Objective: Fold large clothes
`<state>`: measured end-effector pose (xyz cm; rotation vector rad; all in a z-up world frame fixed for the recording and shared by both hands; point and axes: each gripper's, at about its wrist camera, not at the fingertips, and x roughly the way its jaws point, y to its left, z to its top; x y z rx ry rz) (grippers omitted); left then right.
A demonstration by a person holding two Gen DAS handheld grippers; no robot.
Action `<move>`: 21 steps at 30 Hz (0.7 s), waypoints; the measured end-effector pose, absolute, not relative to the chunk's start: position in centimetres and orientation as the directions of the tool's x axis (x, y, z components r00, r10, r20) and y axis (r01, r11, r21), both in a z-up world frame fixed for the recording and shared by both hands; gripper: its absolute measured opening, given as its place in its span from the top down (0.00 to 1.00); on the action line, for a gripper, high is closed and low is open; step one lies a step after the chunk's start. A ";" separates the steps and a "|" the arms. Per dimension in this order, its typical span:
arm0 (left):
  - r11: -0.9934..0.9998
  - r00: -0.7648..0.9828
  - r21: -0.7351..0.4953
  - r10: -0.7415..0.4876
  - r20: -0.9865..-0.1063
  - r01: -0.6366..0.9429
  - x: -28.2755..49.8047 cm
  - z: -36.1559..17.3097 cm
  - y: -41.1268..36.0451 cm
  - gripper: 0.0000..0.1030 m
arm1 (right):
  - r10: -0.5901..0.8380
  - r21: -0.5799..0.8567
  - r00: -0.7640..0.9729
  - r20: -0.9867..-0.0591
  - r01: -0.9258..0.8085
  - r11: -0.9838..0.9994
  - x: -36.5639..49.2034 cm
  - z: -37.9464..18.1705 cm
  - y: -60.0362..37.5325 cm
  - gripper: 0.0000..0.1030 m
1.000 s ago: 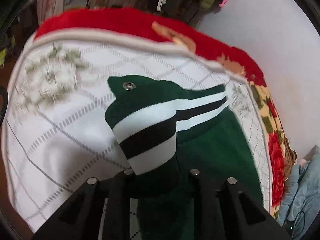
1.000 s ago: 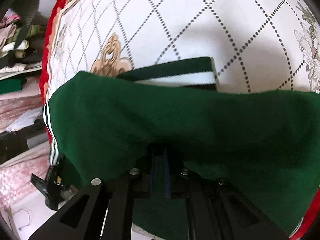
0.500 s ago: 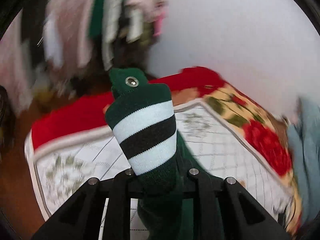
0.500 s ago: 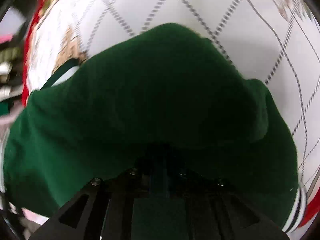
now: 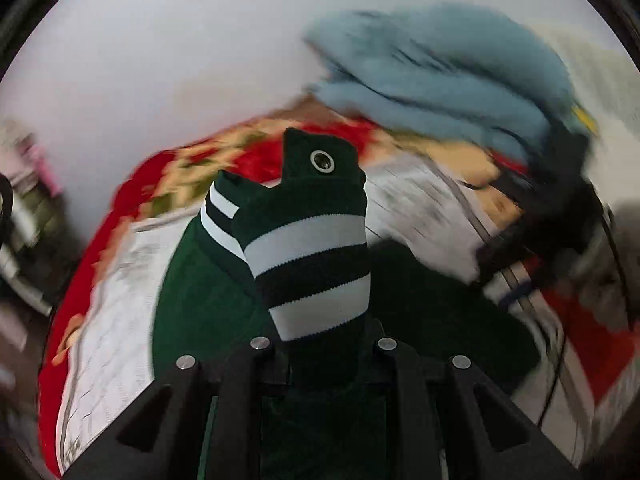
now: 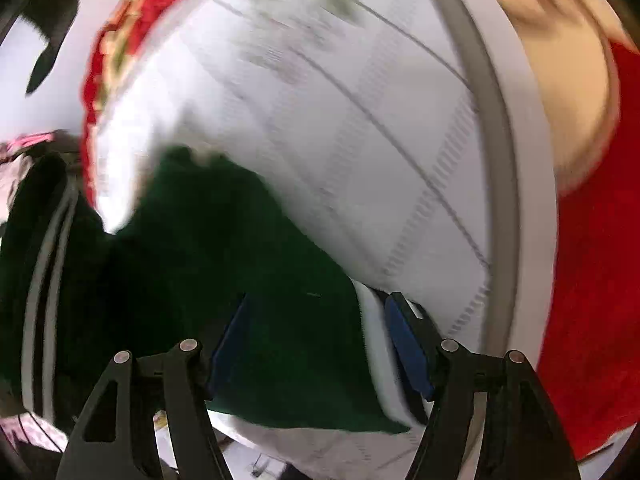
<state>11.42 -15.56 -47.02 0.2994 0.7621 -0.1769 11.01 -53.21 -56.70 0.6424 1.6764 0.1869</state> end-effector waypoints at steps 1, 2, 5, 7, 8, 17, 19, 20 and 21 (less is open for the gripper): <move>0.930 0.703 0.218 -0.057 -0.708 0.295 11.1 -47.9 -16.5 0.85 | 0.520 0.468 -0.099 -0.849 0.316 0.825 10.4 -58.1 -53.8 0.38; 0.913 0.696 0.240 -0.064 -0.715 0.330 10.7 -48.8 -17.6 0.85 | 0.521 0.472 -0.102 -0.847 0.307 0.827 10.1 -59.0 -54.1 0.41; 0.880 0.691 0.275 -0.078 -0.719 0.386 10.4 -49.8 -19.6 0.85 | 0.555 0.511 -0.069 -0.829 0.307 0.803 9.8 -59.3 -54.7 0.42; 0.856 0.698 0.297 -0.099 -0.709 0.423 10.2 -49.3 -21.1 0.85 | 0.563 0.523 -0.075 -0.823 0.287 0.803 9.2 -59.2 -56.0 0.45; 0.844 0.704 0.304 -0.116 -0.700 0.441 10.0 -49.1 -21.9 0.85 | 0.575 0.535 -0.077 -0.815 0.284 0.796 9.4 -59.2 -55.9 0.47; 0.728 0.643 0.383 -0.103 -0.759 0.569 8.8 -53.8 -25.5 0.85 | 0.605 0.566 -0.171 -0.778 0.229 0.792 10.8 -60.3 -53.3 0.50; 0.741 0.625 0.369 -0.088 -0.775 0.561 9.6 -53.8 -25.1 0.84 | 0.599 0.559 -0.188 -0.778 0.228 0.797 11.3 -60.1 -53.4 0.50; 0.749 0.618 0.370 -0.067 -0.784 0.550 10.0 -53.4 -25.0 0.82 | 0.592 0.552 -0.194 -0.783 0.223 0.803 11.4 -59.7 -53.7 0.50; 0.752 0.617 0.371 -0.059 -0.785 0.544 10.0 -53.3 -25.1 0.78 | 0.583 0.543 -0.194 -0.789 0.222 0.810 11.5 -59.4 -53.9 0.46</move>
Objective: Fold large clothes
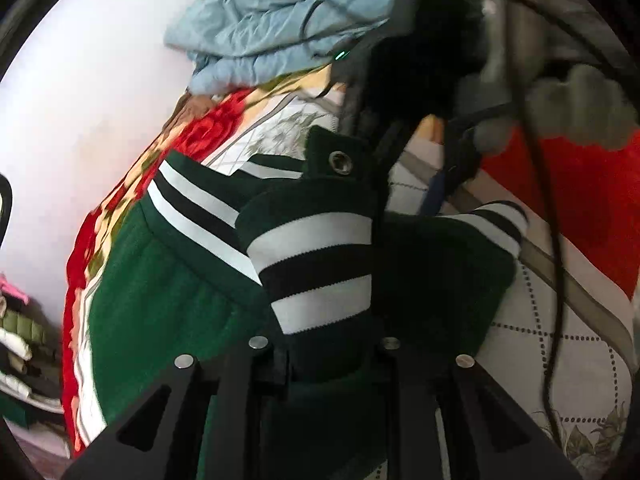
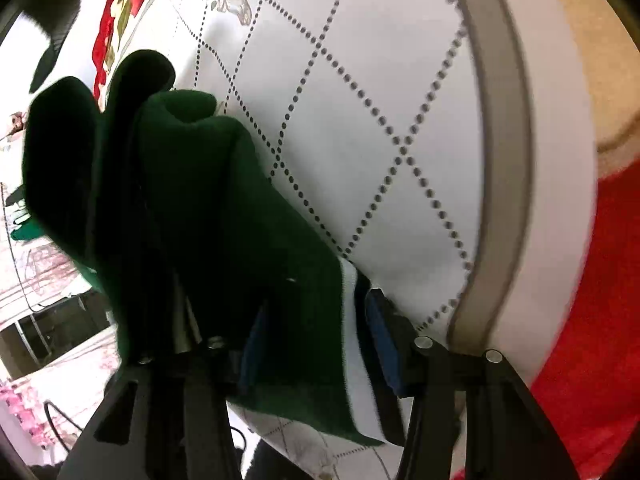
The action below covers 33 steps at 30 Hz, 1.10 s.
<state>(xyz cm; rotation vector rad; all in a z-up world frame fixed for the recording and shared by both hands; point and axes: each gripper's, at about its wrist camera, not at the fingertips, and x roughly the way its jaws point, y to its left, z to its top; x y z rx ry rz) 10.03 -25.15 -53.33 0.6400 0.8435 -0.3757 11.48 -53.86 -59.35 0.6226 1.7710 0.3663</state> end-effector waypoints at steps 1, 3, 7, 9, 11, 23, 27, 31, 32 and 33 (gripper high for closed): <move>0.760 0.610 0.362 -0.056 -0.790 0.539 10.2 -52.9 -25.2 0.76 | 0.571 0.532 -0.188 -0.799 0.220 0.817 11.4 -58.9 -54.3 0.42; 0.787 0.574 0.320 -0.054 -0.817 0.528 10.6 -52.0 -25.2 0.69 | 0.556 0.519 -0.163 -0.815 0.221 0.825 11.3 -57.7 -55.2 0.33; 0.821 0.551 0.241 -0.105 -0.828 0.517 9.7 -49.4 -24.9 0.04 | 0.524 0.490 -0.142 -0.840 0.214 0.845 11.4 -55.1 -56.8 0.33; 0.842 0.536 0.198 -0.123 -0.836 0.502 9.5 -48.3 -24.6 0.04 | 0.525 0.494 -0.117 -0.843 0.217 0.842 10.9 -53.1 -57.9 0.33; 0.867 0.509 0.162 -0.118 -0.852 0.471 9.3 -47.4 -23.7 0.04 | 0.546 0.521 -0.065 -0.836 0.224 0.824 10.9 -50.9 -58.1 0.33; 0.981 0.281 0.063 0.114 -0.953 -0.184 13.9 -46.9 -7.1 0.04 | 0.659 0.650 -0.128 -0.741 0.109 0.752 11.3 -52.3 -46.4 0.82; 0.949 0.259 0.071 0.156 -0.953 -0.308 15.0 -47.3 -3.7 0.04 | 0.673 0.664 -0.051 -0.738 0.124 0.738 10.0 -48.7 -46.8 0.85; 0.941 0.270 0.055 0.151 -0.951 -0.333 16.9 -47.5 -3.6 0.04 | 0.636 0.624 -0.023 -0.771 0.171 0.763 7.6 -47.0 -48.8 0.85; 0.942 0.267 0.053 0.148 -0.952 -0.331 17.6 -47.8 -3.7 0.04 | 0.614 0.600 -0.036 -0.788 0.180 0.780 7.5 -47.8 -49.1 0.85; 0.944 0.253 0.060 0.147 -0.956 -0.324 18.7 -48.6 -3.6 0.04 | 0.581 0.560 -0.055 -0.812 0.204 0.803 7.6 -49.8 -48.9 0.84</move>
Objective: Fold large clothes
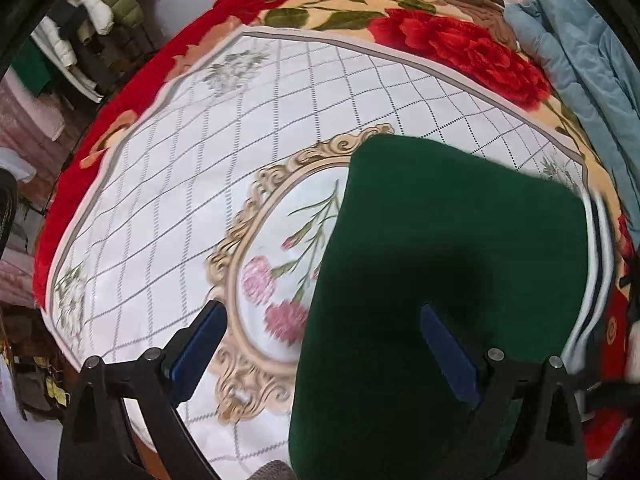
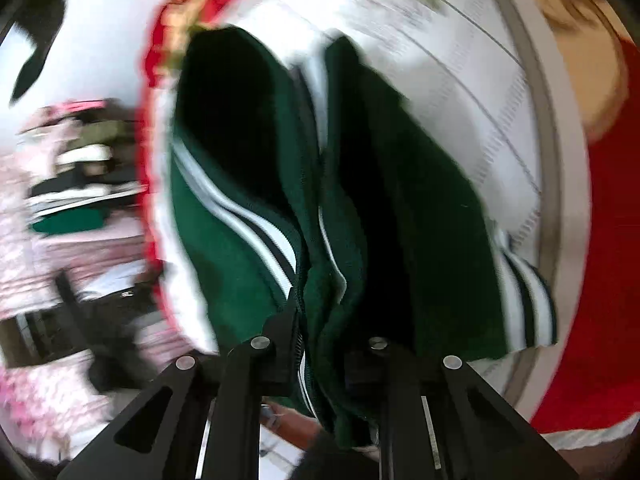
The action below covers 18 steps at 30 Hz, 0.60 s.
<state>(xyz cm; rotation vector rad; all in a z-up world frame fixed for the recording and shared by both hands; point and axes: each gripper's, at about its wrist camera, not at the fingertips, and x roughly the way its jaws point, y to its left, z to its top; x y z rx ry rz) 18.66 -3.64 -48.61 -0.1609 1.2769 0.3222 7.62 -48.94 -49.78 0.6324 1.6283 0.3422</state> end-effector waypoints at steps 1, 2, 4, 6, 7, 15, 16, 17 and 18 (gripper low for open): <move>0.943 0.240 0.074 0.157 -0.958 -0.324 19.4 -49.4 -3.7 0.04 | 0.539 0.508 -0.094 -0.837 0.232 0.829 7.5 -52.4 -49.1 0.83; 0.940 0.226 0.080 0.162 -0.961 -0.332 20.4 -50.5 -3.7 0.02 | 0.504 0.468 -0.114 -0.856 0.244 0.849 7.5 -54.2 -49.2 0.78; 0.937 0.209 0.058 0.137 -0.968 -0.345 21.2 -51.5 -3.2 0.02 | 0.510 0.459 -0.141 -0.848 0.284 0.842 7.9 -57.1 -49.2 0.76; 0.938 0.182 0.069 0.138 -0.974 -0.340 22.3 -52.4 -3.1 0.02 | 0.536 0.469 -0.171 -0.827 0.315 0.825 8.6 -56.8 -49.3 0.71; 0.940 0.180 0.057 0.123 -0.976 -0.335 22.6 -52.3 -3.1 0.02 | 0.532 0.466 -0.188 -0.826 0.305 0.831 9.0 -55.8 -49.3 0.66; 0.956 0.254 0.037 0.115 -0.960 -0.291 24.3 -48.3 -3.6 0.02 | 0.459 0.464 0.067 -0.886 0.116 0.878 13.3 -44.1 -46.0 0.49; 0.956 0.257 0.049 0.127 -0.958 -0.288 24.8 -48.2 -3.6 0.02 | 0.476 0.481 0.076 -0.876 0.094 0.872 14.1 -43.7 -44.9 0.49; 0.957 0.260 0.061 0.138 -0.956 -0.285 25.3 -48.3 -3.6 0.02 | 0.480 0.485 0.083 -0.873 0.065 0.872 15.1 -43.4 -42.9 0.49; 0.956 0.259 0.068 0.145 -0.955 -0.285 25.8 -48.6 -3.6 0.02 | 0.487 0.491 0.078 -0.870 0.031 0.871 16.3 -43.6 -40.7 0.49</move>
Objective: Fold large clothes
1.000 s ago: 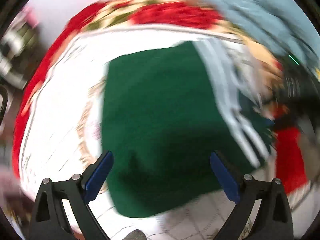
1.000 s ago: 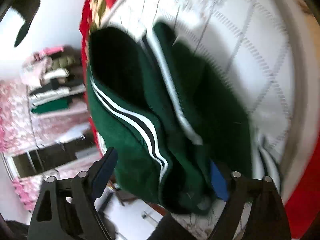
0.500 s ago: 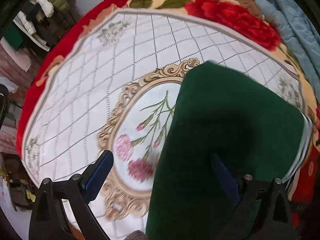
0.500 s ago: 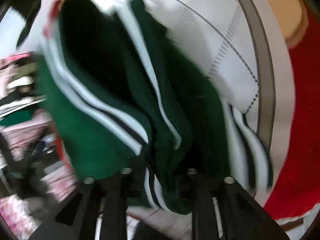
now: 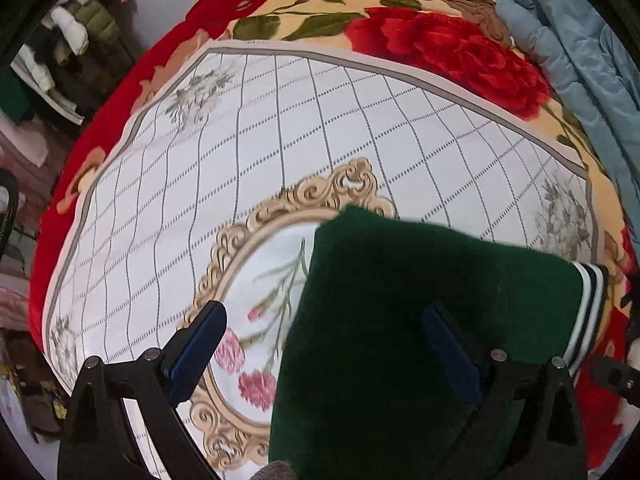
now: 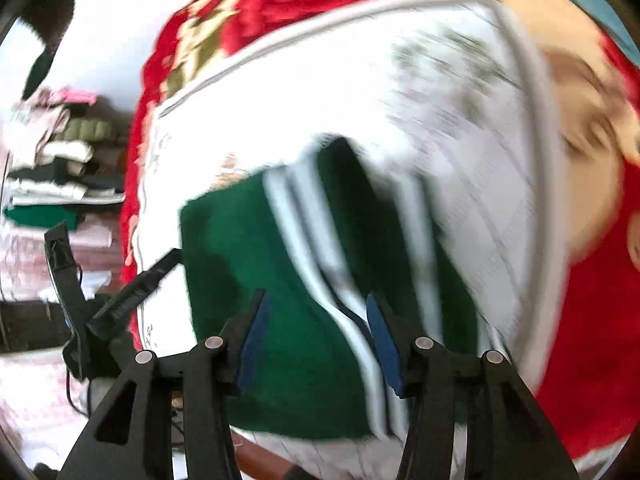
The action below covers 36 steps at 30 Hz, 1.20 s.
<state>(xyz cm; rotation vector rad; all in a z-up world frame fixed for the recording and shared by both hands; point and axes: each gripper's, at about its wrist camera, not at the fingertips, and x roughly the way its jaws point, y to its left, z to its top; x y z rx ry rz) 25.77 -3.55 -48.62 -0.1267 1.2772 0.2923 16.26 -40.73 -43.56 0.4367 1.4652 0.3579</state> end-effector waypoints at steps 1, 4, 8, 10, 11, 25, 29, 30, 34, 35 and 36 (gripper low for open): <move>0.955 0.254 0.077 0.152 -0.955 -0.285 26.3 -49.1 -3.5 0.02 | 0.487 0.489 0.070 -0.871 0.022 0.872 17.0 -43.5 -38.9 0.49; 0.959 0.221 0.114 0.174 -0.960 -0.260 27.6 -51.4 -3.5 0.02 | 0.347 0.347 0.009 -0.938 0.019 0.938 19.2 -46.9 -34.9 0.66; 0.965 0.203 0.097 0.149 -0.968 -0.244 28.4 -53.1 -3.4 0.02 | 0.260 0.256 -0.062 -0.964 0.065 0.965 20.0 -52.7 -36.4 0.77; 0.967 0.208 0.099 0.149 -0.967 -0.235 28.5 -53.5 -3.5 0.02 | 0.257 0.249 -0.091 -0.962 0.089 0.964 20.7 -54.4 -36.2 0.77; 0.969 0.211 0.099 0.148 -0.966 -0.228 28.6 -53.7 -3.6 0.02 | 0.253 0.244 -0.102 -0.962 0.094 0.965 20.9 -55.0 -36.6 0.77; 0.947 0.278 -0.132 -0.047 -0.959 -0.293 25.4 -49.4 -1.6 0.02 | 0.470 0.467 -0.003 -0.882 0.118 0.876 20.3 -50.4 -39.8 0.11; 0.920 0.277 -0.205 -0.112 -0.954 -0.335 22.7 -49.7 -0.2 0.02 | 0.463 0.462 0.023 -0.886 0.130 0.877 17.6 -51.3 -44.1 0.04; 0.917 0.260 -0.208 -0.120 -0.958 -0.340 22.2 -50.5 0.0 0.02 | 0.456 0.451 -0.004 -0.890 0.133 0.882 17.4 -52.6 -44.9 0.04; 0.912 0.192 -0.201 -0.139 -0.972 -0.357 21.4 -54.0 0.4 0.02 | 0.474 0.463 -0.098 -0.875 0.118 0.878 17.2 -58.4 -46.0 0.04; 0.905 0.191 -0.229 -0.169 -0.967 -0.358 21.4 -54.8 0.6 0.02 | 0.515 0.503 -0.112 -0.850 0.120 0.856 17.6 -59.5 -45.7 0.01; 0.896 0.191 -0.262 -0.204 -0.960 -0.358 21.4 -55.5 0.7 0.02 | 0.542 0.530 -0.115 -0.832 0.122 0.839 17.8 -60.3 -45.6 0.00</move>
